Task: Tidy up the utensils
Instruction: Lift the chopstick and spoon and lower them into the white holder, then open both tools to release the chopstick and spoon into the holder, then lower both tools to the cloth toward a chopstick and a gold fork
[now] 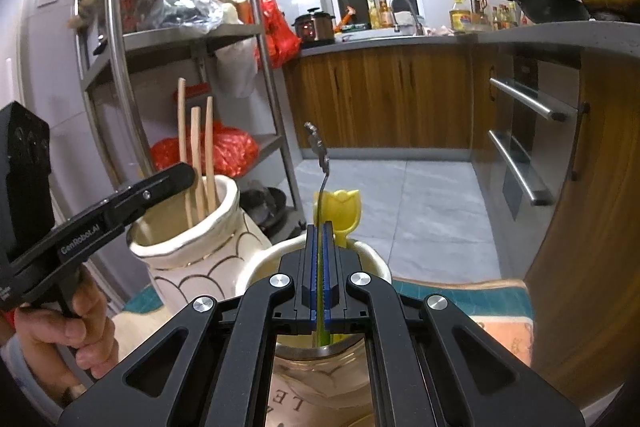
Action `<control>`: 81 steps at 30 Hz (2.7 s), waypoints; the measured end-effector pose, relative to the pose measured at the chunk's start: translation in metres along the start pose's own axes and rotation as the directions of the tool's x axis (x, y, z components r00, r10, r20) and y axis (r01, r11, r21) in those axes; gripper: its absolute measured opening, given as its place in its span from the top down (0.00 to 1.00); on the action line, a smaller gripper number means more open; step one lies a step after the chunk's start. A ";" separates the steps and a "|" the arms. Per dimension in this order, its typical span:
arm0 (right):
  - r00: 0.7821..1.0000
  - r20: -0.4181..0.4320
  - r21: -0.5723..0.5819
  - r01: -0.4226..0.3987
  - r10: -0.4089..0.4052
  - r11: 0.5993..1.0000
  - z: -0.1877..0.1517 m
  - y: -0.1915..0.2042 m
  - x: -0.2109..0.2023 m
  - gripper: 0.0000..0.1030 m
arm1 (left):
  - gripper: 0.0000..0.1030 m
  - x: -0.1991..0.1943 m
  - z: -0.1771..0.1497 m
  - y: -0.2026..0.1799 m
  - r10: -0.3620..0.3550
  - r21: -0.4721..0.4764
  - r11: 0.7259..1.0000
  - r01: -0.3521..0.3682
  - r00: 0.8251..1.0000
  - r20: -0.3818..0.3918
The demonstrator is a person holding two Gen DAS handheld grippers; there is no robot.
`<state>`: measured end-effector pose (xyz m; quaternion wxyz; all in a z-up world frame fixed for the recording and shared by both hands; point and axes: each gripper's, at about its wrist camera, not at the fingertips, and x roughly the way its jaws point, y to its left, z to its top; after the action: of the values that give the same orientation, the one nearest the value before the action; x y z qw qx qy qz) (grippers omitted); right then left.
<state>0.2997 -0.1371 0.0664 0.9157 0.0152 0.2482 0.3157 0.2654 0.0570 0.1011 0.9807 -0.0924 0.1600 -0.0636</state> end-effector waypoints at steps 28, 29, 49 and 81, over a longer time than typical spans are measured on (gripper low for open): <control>0.999 0.040 0.009 -0.005 0.005 1.000 -0.018 -0.005 -0.045 0.87 | 0.63 -0.061 -0.002 0.030 0.006 -0.058 0.998 -0.002 0.998 0.059; 0.999 0.032 0.012 -0.003 0.003 1.000 -0.021 -0.006 -0.047 0.87 | 0.63 -0.063 -0.004 0.032 0.006 -0.059 0.998 -0.003 0.999 0.052; 0.968 -0.251 0.073 0.041 -0.022 0.996 -0.093 -0.016 -0.049 0.81 | 0.63 -0.076 -0.088 0.025 0.006 0.011 1.000 -0.003 0.964 -0.265; 0.921 -0.390 -0.013 -0.016 0.010 1.000 -0.115 0.018 -0.037 0.73 | 0.63 -0.066 -0.131 0.002 0.050 0.120 0.993 0.005 0.892 -0.449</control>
<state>0.2112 -0.1591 -0.0143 0.8460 -0.0534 0.4228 0.3205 0.1604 0.0486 -0.0015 0.9213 -0.0151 0.3800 -0.0814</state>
